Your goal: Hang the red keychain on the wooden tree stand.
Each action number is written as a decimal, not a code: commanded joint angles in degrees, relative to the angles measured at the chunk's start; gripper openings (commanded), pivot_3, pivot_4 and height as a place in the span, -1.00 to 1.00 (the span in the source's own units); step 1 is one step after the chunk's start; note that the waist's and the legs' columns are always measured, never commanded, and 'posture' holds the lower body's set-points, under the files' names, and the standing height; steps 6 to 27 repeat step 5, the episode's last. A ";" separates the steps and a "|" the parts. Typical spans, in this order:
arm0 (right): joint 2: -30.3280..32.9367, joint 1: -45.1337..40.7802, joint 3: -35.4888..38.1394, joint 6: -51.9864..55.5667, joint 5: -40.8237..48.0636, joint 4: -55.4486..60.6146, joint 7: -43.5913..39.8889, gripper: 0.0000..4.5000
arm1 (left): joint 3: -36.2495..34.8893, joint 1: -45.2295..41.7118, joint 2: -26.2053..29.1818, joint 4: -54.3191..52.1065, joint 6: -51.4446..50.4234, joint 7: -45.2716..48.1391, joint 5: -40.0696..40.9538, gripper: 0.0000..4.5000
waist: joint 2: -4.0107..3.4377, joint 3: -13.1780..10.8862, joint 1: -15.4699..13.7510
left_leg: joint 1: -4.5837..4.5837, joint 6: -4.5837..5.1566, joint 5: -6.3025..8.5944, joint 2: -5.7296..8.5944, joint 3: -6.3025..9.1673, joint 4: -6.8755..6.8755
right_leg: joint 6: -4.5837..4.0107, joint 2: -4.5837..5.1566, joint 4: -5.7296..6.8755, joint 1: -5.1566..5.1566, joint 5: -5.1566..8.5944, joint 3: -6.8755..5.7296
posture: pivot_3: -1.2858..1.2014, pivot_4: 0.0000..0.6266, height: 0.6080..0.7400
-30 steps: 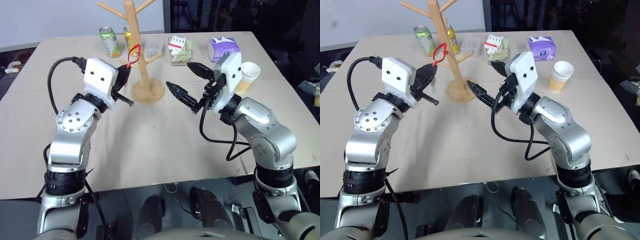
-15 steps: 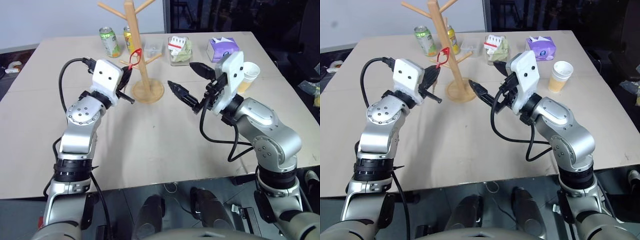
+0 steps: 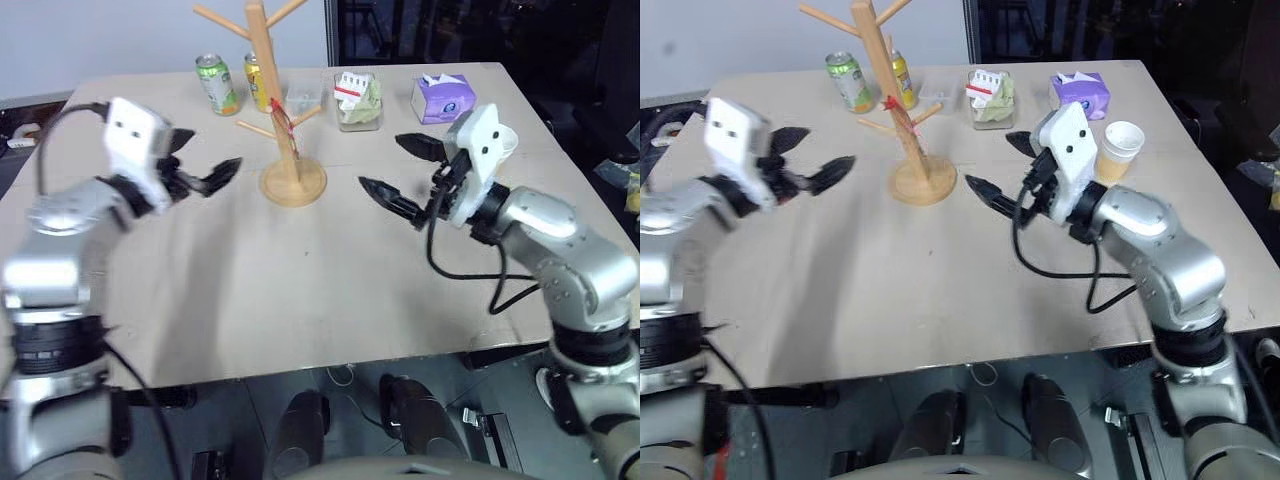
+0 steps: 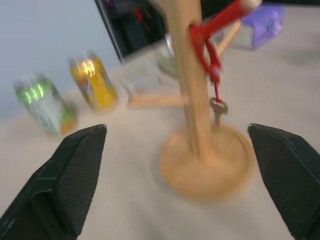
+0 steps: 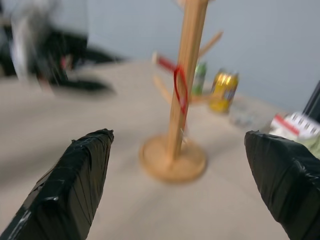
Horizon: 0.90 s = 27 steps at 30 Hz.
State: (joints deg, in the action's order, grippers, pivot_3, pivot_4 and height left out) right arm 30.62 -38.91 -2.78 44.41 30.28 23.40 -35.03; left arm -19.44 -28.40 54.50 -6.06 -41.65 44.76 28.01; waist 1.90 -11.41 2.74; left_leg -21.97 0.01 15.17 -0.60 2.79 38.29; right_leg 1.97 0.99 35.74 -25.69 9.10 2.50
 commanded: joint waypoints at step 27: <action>9.69 -8.10 2.19 -5.22 0.58 -15.03 -17.98 1.00 | -5.26 3.44 12.91 6.89 -3.31 14.52 4.25 0.97 | -0.10 -0.06 -0.26 | 0.01 0.00 0.00 0.00 -0.02 -0.08 | -0.01 0.01 -0.09 0.00 0.02 -0.01 | 0.03 -0.52 1.00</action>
